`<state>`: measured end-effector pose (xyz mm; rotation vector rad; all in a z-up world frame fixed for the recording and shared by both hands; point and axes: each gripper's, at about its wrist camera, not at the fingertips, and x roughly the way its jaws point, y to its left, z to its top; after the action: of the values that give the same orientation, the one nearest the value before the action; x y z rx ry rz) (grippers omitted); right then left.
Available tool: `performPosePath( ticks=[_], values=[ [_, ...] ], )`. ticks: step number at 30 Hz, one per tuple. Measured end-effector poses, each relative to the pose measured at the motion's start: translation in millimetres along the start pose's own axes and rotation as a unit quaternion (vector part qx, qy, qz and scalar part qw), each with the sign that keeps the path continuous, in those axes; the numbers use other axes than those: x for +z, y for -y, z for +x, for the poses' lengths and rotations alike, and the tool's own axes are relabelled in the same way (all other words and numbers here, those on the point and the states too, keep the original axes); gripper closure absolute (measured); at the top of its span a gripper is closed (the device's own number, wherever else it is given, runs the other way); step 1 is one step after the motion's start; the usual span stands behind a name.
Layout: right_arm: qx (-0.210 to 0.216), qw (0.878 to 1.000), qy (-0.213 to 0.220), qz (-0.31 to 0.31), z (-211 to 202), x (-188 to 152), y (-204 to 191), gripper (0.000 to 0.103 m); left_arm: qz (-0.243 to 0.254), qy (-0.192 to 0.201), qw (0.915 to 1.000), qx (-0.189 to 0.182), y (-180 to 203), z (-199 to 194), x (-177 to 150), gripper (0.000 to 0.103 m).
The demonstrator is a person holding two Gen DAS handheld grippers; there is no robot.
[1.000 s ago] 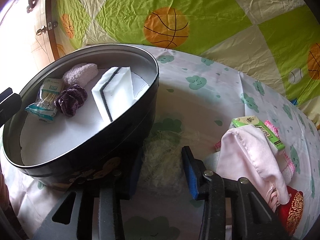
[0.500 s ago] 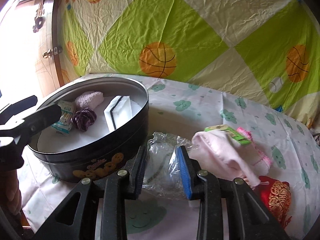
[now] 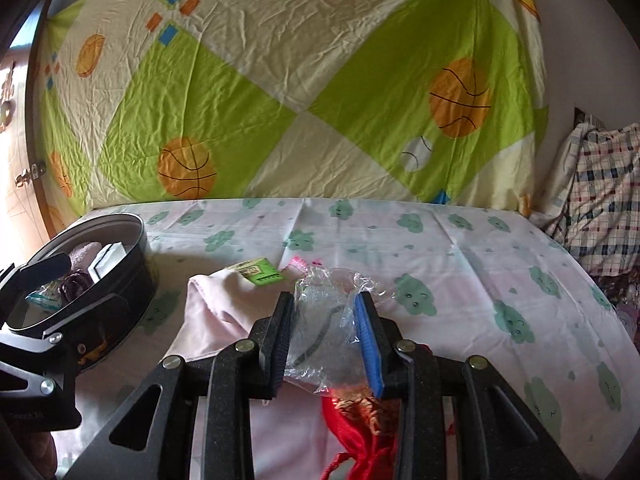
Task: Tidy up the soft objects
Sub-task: 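Grasp the clear plastic bag with the right tool while the left tool grasps the pink cloth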
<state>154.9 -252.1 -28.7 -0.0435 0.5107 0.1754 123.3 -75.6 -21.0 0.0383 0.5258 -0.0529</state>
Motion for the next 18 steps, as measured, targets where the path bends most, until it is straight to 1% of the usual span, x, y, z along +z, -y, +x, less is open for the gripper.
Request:
performPosePath(
  ticks=[5,7,9,13,16,18],
  values=[
    [-0.014,1.0,-0.001,0.021,3,-1,20,0.069,-0.003,-0.027,0.9991,-0.033,20,25,7,0.001],
    [-0.018,0.999,0.002,0.028,2,-1,25,0.069,0.004,-0.039,0.9983,-0.043,29,34,8,0.001],
    [-0.019,0.999,0.003,0.035,2,-2,29,0.069,0.013,-0.048,0.9979,-0.04,36,43,6,0.001],
    [-0.019,0.999,0.005,0.039,2,-1,29,0.069,0.026,-0.069,0.9962,-0.047,48,59,5,0.001],
    [-0.019,0.999,0.007,0.042,1,-2,30,0.069,0.025,-0.078,0.9954,-0.05,53,68,7,0.001],
    [-0.019,0.999,0.007,0.042,1,-2,30,0.069,0.027,-0.085,0.9947,-0.051,56,73,6,0.003]
  ],
)
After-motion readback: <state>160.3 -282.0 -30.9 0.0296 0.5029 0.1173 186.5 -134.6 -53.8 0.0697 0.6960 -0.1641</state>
